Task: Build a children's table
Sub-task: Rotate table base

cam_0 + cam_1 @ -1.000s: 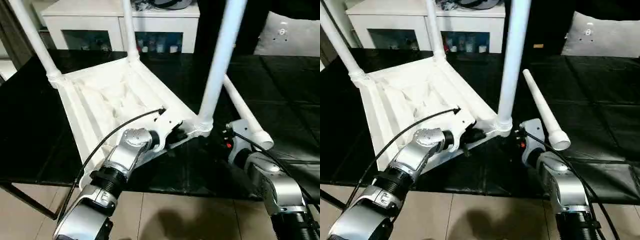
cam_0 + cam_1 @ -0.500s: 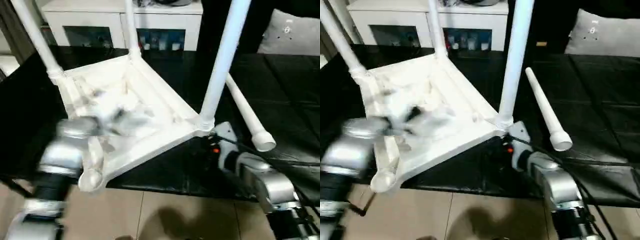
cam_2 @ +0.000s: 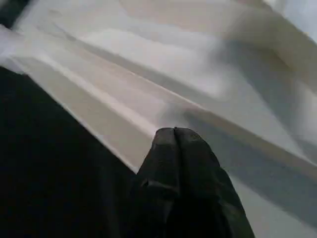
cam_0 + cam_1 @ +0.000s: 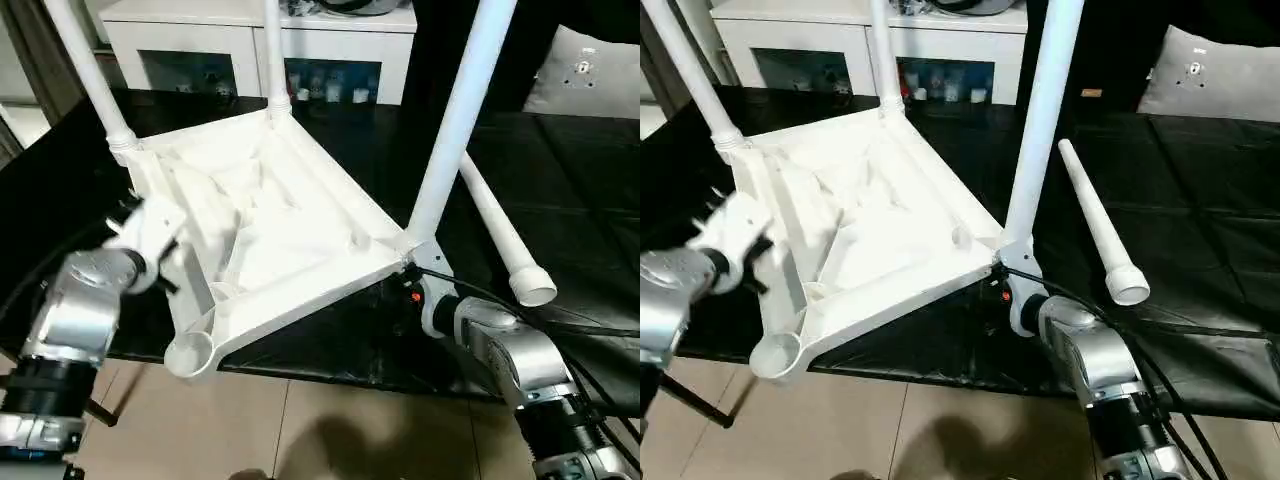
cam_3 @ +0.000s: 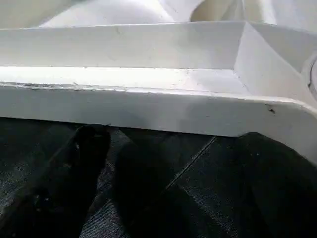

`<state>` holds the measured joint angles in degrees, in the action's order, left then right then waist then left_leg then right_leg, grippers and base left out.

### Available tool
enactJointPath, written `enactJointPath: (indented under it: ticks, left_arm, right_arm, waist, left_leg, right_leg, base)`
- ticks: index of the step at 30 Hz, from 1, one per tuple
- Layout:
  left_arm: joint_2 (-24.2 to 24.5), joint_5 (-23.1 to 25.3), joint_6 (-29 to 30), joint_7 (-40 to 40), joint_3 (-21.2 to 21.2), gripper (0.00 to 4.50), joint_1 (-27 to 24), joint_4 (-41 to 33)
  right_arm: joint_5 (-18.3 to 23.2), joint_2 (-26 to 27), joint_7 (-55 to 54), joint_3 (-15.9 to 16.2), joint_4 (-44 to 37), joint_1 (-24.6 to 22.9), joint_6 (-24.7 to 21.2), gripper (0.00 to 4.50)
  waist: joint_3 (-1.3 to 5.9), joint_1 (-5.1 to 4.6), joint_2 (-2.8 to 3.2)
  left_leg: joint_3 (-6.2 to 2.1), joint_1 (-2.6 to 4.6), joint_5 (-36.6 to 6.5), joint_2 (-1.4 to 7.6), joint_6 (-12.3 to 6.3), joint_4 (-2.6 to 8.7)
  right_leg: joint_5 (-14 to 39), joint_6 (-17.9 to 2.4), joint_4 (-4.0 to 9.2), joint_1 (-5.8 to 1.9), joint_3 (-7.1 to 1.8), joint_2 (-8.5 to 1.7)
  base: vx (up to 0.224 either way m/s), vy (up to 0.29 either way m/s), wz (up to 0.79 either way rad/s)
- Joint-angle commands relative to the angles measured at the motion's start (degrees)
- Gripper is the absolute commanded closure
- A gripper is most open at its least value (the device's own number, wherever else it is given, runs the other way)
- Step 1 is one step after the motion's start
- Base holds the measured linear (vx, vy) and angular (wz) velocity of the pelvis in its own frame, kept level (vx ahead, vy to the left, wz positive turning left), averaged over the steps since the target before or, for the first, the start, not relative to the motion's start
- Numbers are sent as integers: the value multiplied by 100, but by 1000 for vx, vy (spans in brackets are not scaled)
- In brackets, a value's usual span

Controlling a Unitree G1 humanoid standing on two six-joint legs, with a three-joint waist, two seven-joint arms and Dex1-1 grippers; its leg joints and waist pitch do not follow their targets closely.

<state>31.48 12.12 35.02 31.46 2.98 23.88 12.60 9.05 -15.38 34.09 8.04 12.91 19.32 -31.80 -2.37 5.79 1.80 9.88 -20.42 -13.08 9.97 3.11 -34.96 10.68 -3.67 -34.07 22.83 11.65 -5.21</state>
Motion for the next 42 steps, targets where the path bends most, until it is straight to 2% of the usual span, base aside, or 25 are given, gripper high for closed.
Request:
enactJointPath:
  ticks: [1,5,7,8,9,11,13,15,18,21,22,24,25,27,28,29,30,31,32,33,34,37,40,41,42]
  left_arm:
    - [154,-67,147,396,270,446,-123,-224]
    - [444,-139,341,1138,725,446,-388,-583]
    - [603,-308,93,1639,917,446,-484,-823]
    - [634,-457,-129,1902,975,446,-522,-945]
    - [657,-608,-343,2167,1041,446,-553,-1065]
    - [679,-769,-528,2459,1126,446,-579,-1195]
    - [635,-944,-502,2755,1261,446,-525,-1297]
    - [463,-1160,-455,3030,1403,446,-380,-1307]
    - [203,-1357,-615,3356,1586,446,-215,-1220]
    - [29,-1423,-712,3428,1659,446,-133,-1124]
    - [-132,-1444,-798,3400,1687,446,-67,-1013]
    - [-556,-1439,-1041,3267,1771,446,131,-641]
    - [-585,-1436,-1057,3258,1777,446,145,-613]
    - [-982,-1372,-1379,2935,1746,446,331,-182]
    - [-1262,-1196,-1683,2512,1737,446,516,282]
    - [-1438,-1047,-1862,2162,1731,446,647,623]
    - [-1597,-886,-2017,1777,1728,446,782,975]
    - [-1615,-869,-2037,1730,1728,446,798,1019]
    - [-1843,-729,-2258,1138,1659,446,955,1449]
    - [-2031,-710,-2395,819,1569,446,1022,1674]
    - [-2201,-744,-2489,618,1470,446,1053,1818]
    - [-2444,-966,-2525,513,1250,446,992,1786]
    - [-2595,-1095,-2678,433,1097,408,924,1768]
    - [-2621,-1158,-2662,368,1000,405,826,1609]
    - [-2611,-1242,-2784,72,770,397,539,1133]
  right_arm:
    - [-83,11,-38,60,140,100,69,0]
    - [-165,85,-113,37,434,227,222,0]
    - [-184,158,-223,-35,680,361,340,0]
    - [-204,184,-298,-64,793,424,398,0]
    - [-240,200,-379,-78,896,487,450,0]
    - [-270,213,-458,-87,992,548,500,0]
    - [-265,235,-518,-120,1072,619,534,0]
    - [-266,239,-551,-161,1148,687,585,0]
    - [-305,210,-619,-211,1260,747,688,0]
    - [-328,193,-668,-248,1342,780,755,0]
    - [-339,179,-694,-276,1366,791,774,0]
    - [-352,142,-756,-336,1398,805,785,0]
    - [-352,139,-760,-340,1400,806,785,0]
    - [-361,105,-820,-392,1401,799,753,0]
    - [-386,73,-885,-429,1376,786,727,0]
    - [-408,47,-944,-455,1348,773,696,0]
    - [-432,20,-1014,-489,1327,762,682,0]
    - [-435,17,-1022,-494,1326,760,682,0]
    - [-451,-4,-1128,-576,1271,737,734,0]
    - [-456,-7,-1235,-661,1209,718,759,0]
    - [-460,-4,-1343,-743,1146,701,769,0]
    - [-438,21,-1520,-891,1009,663,789,0]
    - [-361,59,-1591,-1014,768,588,747,0]
    - [-318,92,-1649,-1078,564,511,684,0]
    - [-198,211,-1787,-1224,6,267,691,0]
  waist:
    - [367,11,36]
    - [345,-25,45]
    - [331,-58,37]
    - [323,-76,1]
    - [313,-57,16]
    - [305,-53,29]
    - [323,-36,35]
    - [326,-50,3]
    - [343,-64,-8]
    - [347,-80,-14]
    - [349,-84,-3]
    - [353,-100,-22]
    - [352,-87,-21]
    - [355,-93,-28]
    - [363,-89,-35]
    - [341,-98,-47]
    - [379,-70,-52]
    - [370,-74,-60]
    - [372,-77,-75]
    - [375,-73,-77]
    - [387,-67,-81]
    - [406,-55,-95]
    - [447,-29,-95]
    - [441,-43,-124]
    - [447,-32,-120]
  left_leg:
    - [-222,-5,-270,451,-375,397]
    - [-220,-7,-414,457,-317,415]
    - [-225,-2,-552,452,-271,432]
    - [-217,8,-599,452,-255,438]
    - [-221,13,-599,443,-239,431]
    - [-210,39,-646,456,-192,437]
    - [-211,70,-604,477,-127,447]
    - [-201,45,-540,469,-124,452]
    - [-190,14,-370,444,-162,427]
    - [-182,-10,-311,425,-206,413]
    - [-184,-15,-302,423,-219,408]
    - [-162,-12,-225,392,-281,390]
    - [-160,-13,-218,385,-297,383]
    - [-161,-6,-238,395,-326,383]
    - [-158,-5,-260,391,-326,377]
    - [-134,6,-353,350,-347,364]
    - [-160,13,-310,386,-325,371]
    - [-163,-5,-296,377,-347,371]
    - [-170,-17,-319,387,-360,377]
    - [-139,3,-315,338,-383,351]
    - [-151,-9,-283,346,-373,349]
    - [-166,-43,-107,382,-437,348]
    - [-179,-59,194,408,-588,317]
    - [-176,-69,278,413,-685,309]
    - [-185,-74,366,432,-736,305]
  right_leg:
    - [809,-488,397,-396,-581,-608]
    - [958,-530,407,-384,-591,-606]
    - [1163,-516,435,-394,-590,-609]
    - [1304,-492,457,-391,-591,-602]
    - [1456,-489,473,-382,-601,-636]
    - [1560,-470,490,-361,-605,-622]
    - [1321,-514,436,-361,-621,-606]
    - [1111,-552,407,-387,-627,-604]
    - [948,-597,385,-420,-630,-619]
    - [993,-552,402,-439,-618,-607]
    - [1040,-532,404,-443,-614,-609]
    - [1113,-449,444,-443,-600,-579]
    - [1150,-415,457,-441,-594,-575]
    - [1198,-359,468,-430,-583,-557]
    - [1240,-333,474,-439,-579,-565]
    - [1447,-219,548,-419,-551,-512]
    - [1414,-177,513,-445,-555,-547]
    - [1390,-143,515,-439,-547,-529]
    - [1419,-112,513,-452,-540,-555]
    - [1505,-20,565,-428,-531,-527]
    - [1460,-15,532,-447,-526,-535]
    - [1225,-34,493,-453,-536,-559]
    - [652,-233,395,-443,-554,-564]
    - [492,-291,374,-431,-556,-558]
    - [377,-354,339,-440,-561,-591]
  base:
    - [0,0,0]
    - [0,0,0]
    - [0,0,0]
    - [0,0,0]
    - [0,0,0]
    - [0,0,0]
    - [0,0,0]
    - [0,0,0]
    - [0,0,0]
    - [0,0,0]
    - [0,0,0]
    - [0,0,0]
    - [0,0,0]
    - [0,0,0]
    - [0,0,0]
    - [0,0,0]
    - [0,0,0]
    - [0,0,0]
    - [0,0,0]
    - [0,0,0]
    - [0,0,0]
    - [0,0,0]
    - [0,0,0]
    - [0,0,0]
    - [0,0,0]
